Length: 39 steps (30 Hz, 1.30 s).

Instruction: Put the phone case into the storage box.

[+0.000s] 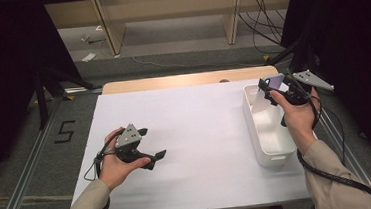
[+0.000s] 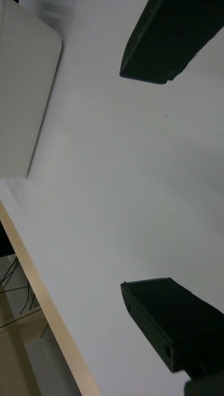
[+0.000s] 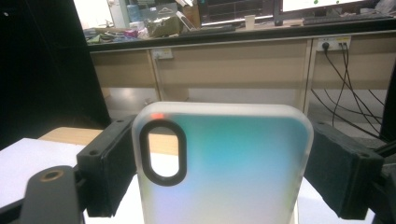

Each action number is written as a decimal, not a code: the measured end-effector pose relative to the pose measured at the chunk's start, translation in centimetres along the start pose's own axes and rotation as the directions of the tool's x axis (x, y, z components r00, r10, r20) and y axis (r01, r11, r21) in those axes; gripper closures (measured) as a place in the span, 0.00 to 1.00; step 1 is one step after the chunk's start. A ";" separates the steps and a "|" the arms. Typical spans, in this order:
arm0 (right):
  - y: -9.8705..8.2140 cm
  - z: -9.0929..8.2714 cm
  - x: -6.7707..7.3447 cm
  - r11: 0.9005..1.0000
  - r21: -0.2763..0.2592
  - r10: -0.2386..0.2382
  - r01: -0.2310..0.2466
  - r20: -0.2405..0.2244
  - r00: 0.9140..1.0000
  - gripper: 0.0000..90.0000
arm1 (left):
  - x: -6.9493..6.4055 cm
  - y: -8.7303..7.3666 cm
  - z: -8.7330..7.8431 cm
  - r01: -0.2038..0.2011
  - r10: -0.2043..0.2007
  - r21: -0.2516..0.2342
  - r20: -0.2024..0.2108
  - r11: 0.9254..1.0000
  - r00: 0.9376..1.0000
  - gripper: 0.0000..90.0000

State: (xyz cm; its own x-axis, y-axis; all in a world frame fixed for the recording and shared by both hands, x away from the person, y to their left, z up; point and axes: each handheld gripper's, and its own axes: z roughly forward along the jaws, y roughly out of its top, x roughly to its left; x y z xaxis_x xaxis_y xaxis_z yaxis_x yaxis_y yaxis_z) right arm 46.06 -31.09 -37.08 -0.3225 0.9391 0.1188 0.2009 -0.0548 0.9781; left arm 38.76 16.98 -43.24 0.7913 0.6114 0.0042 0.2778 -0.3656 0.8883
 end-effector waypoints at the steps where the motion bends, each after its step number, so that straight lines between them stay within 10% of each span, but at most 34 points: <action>1: 0.0 0.1 0.0 1.000 0.000 0.001 -0.001 -0.001 1.000 0.20 | 0.0 0.0 0.0 -0.002 0.002 0.000 0.001 1.000 1.000 0.00; 39: 0.0 1.5 -0.3 1.000 0.015 0.000 0.000 0.009 1.000 0.20 | -0.1 0.1 0.0 -0.002 0.002 -0.001 0.000 1.000 1.000 0.00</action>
State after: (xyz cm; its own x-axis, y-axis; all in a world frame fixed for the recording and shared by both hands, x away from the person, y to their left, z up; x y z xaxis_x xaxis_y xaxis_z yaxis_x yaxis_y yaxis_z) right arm 47.60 -30.86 -37.38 -0.3143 0.9421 0.1171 0.2147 -0.0496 0.9754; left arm 38.73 16.93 -43.19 0.7919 0.6106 0.0059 0.2756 -0.3661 0.8888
